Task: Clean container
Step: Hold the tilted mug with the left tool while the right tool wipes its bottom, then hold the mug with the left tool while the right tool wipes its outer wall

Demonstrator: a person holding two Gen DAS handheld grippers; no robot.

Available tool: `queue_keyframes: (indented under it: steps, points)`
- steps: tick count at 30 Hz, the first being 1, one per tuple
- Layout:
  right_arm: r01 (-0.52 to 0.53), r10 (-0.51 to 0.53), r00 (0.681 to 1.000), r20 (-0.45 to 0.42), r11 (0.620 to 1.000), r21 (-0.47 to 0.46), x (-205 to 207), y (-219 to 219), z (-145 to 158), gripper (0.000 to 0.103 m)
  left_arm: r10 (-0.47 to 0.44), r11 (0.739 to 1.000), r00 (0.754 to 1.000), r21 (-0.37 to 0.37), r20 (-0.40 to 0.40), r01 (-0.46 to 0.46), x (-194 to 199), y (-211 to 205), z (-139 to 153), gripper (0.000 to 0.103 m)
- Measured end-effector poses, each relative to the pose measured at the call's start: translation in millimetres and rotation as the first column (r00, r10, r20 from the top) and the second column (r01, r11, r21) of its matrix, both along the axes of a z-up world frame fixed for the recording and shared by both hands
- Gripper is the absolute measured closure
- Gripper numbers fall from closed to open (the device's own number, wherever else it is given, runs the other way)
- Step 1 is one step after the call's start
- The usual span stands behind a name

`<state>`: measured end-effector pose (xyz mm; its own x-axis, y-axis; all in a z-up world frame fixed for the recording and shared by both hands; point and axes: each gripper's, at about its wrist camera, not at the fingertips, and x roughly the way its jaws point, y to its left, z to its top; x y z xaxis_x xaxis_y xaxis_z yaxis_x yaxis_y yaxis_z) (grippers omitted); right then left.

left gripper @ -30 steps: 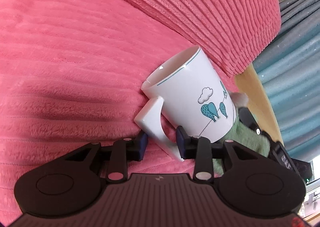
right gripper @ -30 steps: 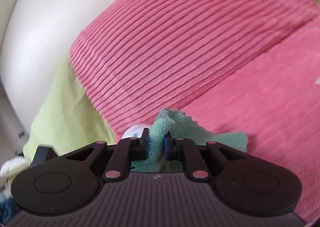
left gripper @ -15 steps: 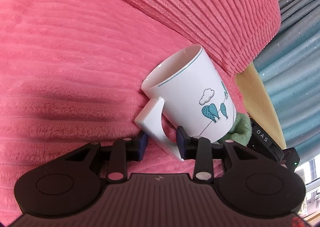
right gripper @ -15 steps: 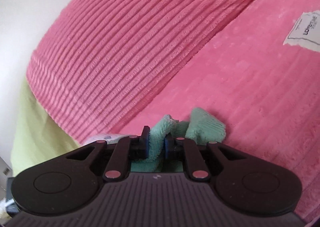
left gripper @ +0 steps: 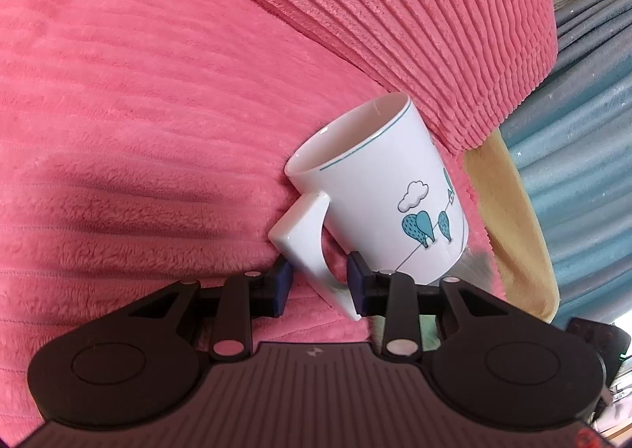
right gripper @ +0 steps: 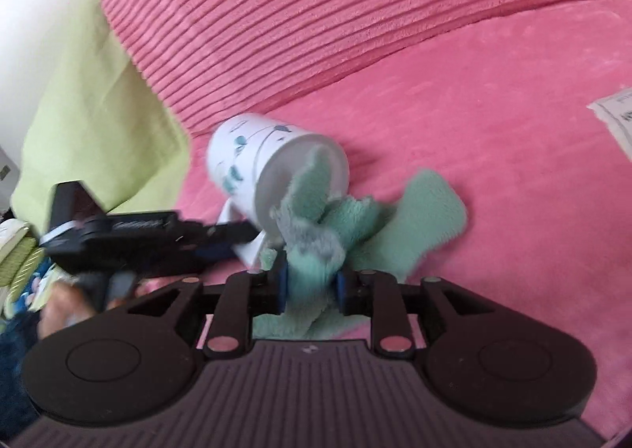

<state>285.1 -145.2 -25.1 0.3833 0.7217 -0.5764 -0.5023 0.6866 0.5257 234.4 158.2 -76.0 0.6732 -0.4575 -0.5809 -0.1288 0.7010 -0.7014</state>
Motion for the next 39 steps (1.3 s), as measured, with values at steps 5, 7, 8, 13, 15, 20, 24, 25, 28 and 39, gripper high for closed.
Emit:
queue_keyframes:
  steps: [5,7,8,13,15,20,24,25,28,39]
  points:
    - [0.081,-0.08,0.997,-0.012,0.99,0.116,-5.7,-24.0,-0.2,0.086,-0.006,1.0,1.0,0.001,0.002,0.006,4.1,2.1,-1.1,0.062]
    - [0.09,-0.091,0.996,0.004,0.992,0.089,-10.1,-20.7,0.2,0.093,-0.008,1.0,1.0,-0.002,0.002,0.008,5.4,3.5,-2.0,0.062]
    - [0.098,-0.099,0.995,0.016,0.992,0.079,-12.5,-19.9,1.3,0.093,-0.008,1.0,1.0,-0.004,0.001,0.008,5.7,3.6,-2.2,0.062]
    - [0.329,-0.371,0.922,0.108,0.9,0.284,-22.4,-59.7,23.9,0.093,-0.006,1.0,1.0,0.0,0.0,0.006,5.5,3.2,-1.9,0.062]
    - [0.344,-0.361,0.933,-0.019,0.872,0.349,-11.9,-54.2,1.5,0.093,-0.006,1.0,1.0,0.011,0.003,0.006,4.9,1.7,-1.1,0.062]
    - [0.4,-0.344,0.916,-0.205,0.805,0.437,7.7,-21.0,-44.1,0.093,-0.008,1.0,1.0,0.008,0.004,0.008,4.1,2.3,-1.3,0.061]
    - [0.476,-0.361,0.879,-0.311,0.714,0.514,18.1,-18.0,-66.1,0.093,-0.014,1.0,1.0,0.003,0.007,0.014,3.4,4.0,-2.4,0.061]
    - [0.486,-0.352,0.873,-0.337,0.688,0.539,20.1,-17.2,-70.7,0.093,-0.016,1.0,1.0,0.004,0.007,0.016,3.4,4.3,-2.4,0.061]
    - [0.486,-0.335,0.872,-0.357,0.677,0.553,22.6,-13.5,-74.7,0.093,-0.023,1.0,1.0,0.003,0.007,0.023,3.6,4.8,-2.2,0.061]
    - [0.405,-0.218,0.906,-0.362,0.693,0.597,25.7,-12.6,-72.8,0.092,-0.055,0.997,0.998,0.055,0.013,0.054,3.0,-0.3,4.2,0.061]
